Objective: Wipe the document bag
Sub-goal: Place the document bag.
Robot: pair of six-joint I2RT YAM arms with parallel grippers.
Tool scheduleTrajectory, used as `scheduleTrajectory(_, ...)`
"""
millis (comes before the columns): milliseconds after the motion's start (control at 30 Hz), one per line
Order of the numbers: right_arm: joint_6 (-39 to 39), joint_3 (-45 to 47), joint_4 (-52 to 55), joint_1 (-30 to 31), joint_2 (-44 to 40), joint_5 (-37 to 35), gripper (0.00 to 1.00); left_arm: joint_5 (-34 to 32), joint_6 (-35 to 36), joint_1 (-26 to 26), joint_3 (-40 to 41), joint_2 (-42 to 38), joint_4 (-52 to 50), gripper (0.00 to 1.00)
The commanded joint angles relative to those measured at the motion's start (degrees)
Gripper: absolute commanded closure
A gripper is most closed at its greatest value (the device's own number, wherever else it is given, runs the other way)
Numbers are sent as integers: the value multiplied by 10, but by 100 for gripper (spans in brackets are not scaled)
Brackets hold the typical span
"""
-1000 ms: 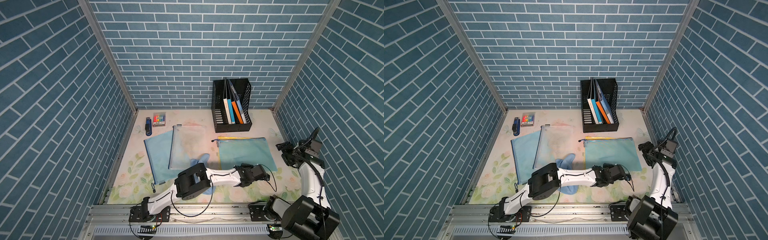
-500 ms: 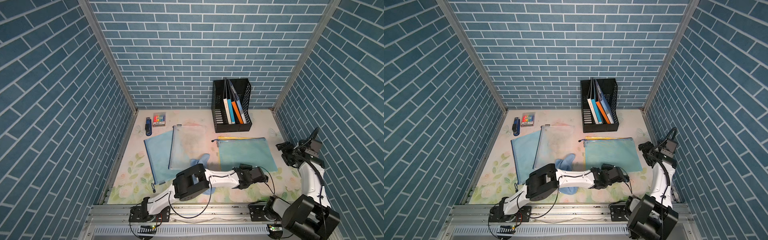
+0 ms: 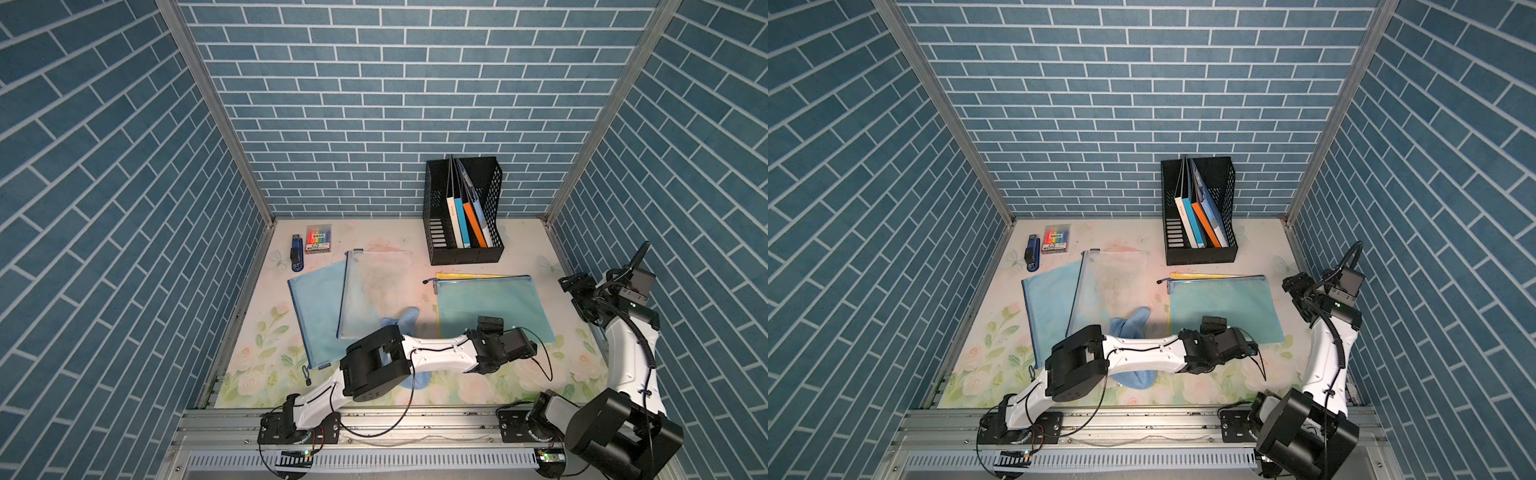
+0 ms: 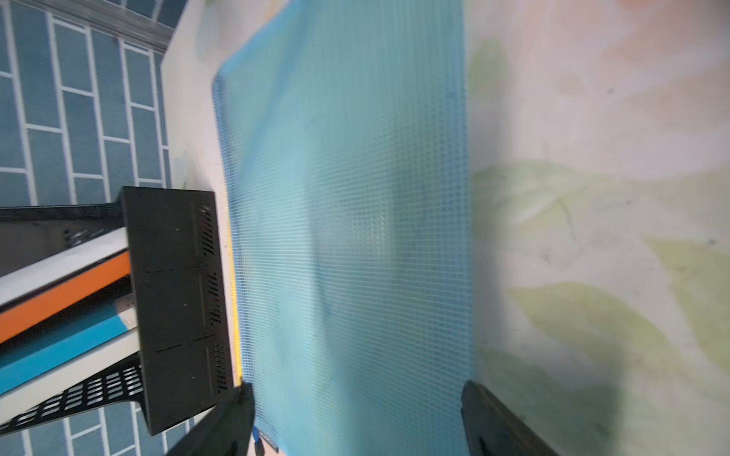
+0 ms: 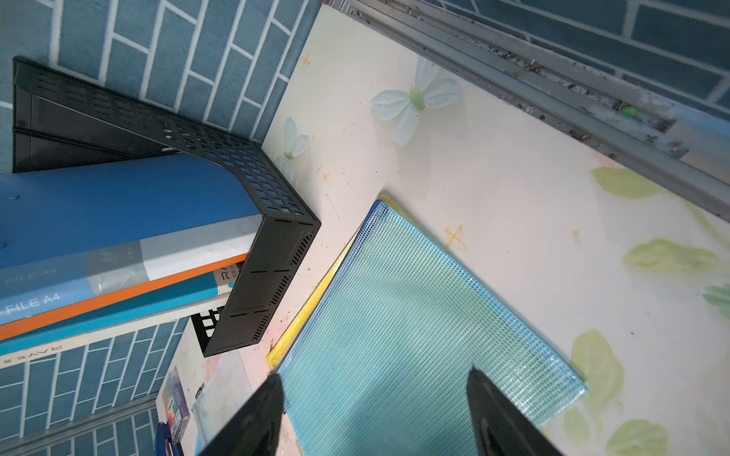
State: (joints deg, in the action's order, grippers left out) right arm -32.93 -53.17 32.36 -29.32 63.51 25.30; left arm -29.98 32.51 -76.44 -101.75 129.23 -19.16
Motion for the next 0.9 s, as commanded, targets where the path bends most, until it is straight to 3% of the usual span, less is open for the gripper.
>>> scheduleTrajectory(0, 37, -21, 28, -2, 10, 0, 26, -3, -27, 3, -32, -51, -3, 9)
scheduleTrajectory(200, 51, -36, 40, 0, 22, -3, 26, 28, -76, 21, -34, -90, -18, 5)
scheduleTrajectory(367, 67, -47, 50, 30, 32, -16, 26, 40, -150, 82, 16, -141, -29, 5)
scheduleTrajectory(600, 68, -34, 24, 186, 55, -68, 26, 88, -326, 245, 104, -239, -90, 6)
scheduleTrajectory(733, 74, -14, -21, 294, 54, -87, 26, 181, -457, 379, 219, -334, -68, 6)
scheduleTrajectory(867, 86, -18, -54, 435, 90, -103, 27, 263, -540, 495, 342, -413, -30, 6)
